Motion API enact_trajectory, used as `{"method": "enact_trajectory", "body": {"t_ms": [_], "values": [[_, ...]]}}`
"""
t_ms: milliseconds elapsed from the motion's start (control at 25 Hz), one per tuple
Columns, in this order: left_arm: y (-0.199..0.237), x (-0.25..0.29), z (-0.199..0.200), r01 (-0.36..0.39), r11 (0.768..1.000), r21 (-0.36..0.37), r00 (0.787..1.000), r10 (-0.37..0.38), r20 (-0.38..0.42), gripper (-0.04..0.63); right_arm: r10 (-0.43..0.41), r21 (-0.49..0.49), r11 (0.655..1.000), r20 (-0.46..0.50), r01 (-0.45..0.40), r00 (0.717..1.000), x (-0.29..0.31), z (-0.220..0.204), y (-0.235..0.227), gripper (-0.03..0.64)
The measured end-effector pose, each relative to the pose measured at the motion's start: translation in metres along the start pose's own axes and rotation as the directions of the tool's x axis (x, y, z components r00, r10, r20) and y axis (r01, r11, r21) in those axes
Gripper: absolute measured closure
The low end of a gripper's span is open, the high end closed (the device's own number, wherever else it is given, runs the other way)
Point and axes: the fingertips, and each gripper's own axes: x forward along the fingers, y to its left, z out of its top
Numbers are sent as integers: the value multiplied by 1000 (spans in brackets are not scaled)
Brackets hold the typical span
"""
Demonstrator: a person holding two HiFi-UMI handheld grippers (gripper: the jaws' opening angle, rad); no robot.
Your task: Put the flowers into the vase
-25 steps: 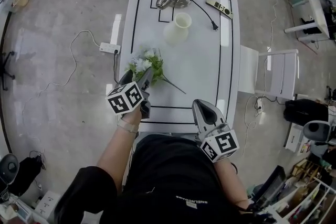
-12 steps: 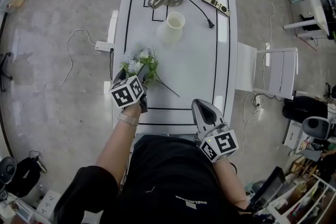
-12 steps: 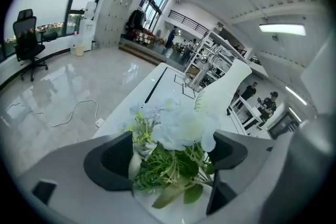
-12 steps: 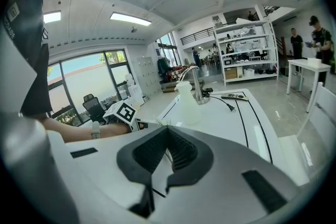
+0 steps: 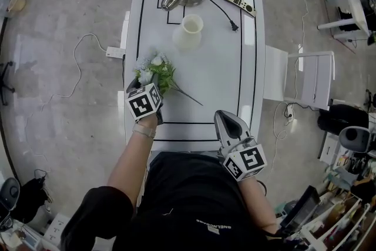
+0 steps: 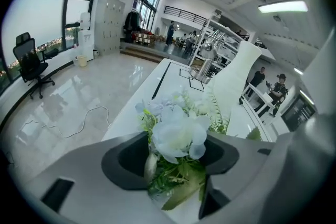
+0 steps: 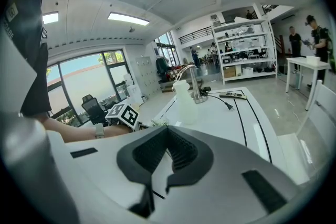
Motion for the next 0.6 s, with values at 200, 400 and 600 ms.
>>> {"method": "enact_trajectory", "body": {"t_ms": [200,400,600], "values": [[1,-3,0,-4,1000,1,1000,4,21,374,-8,7,1000,3,8,1000,-1,1,1,617],[-3,-9,4,27,1000,-10,999,-27,40,423,-11,23,1000,5,11,1000,-1,0,-2,615],[-13,-18,11,90,996,-5,992,-90,89,464,-5,29,1000,9,5,1000,-1,-2,1,615]]}}
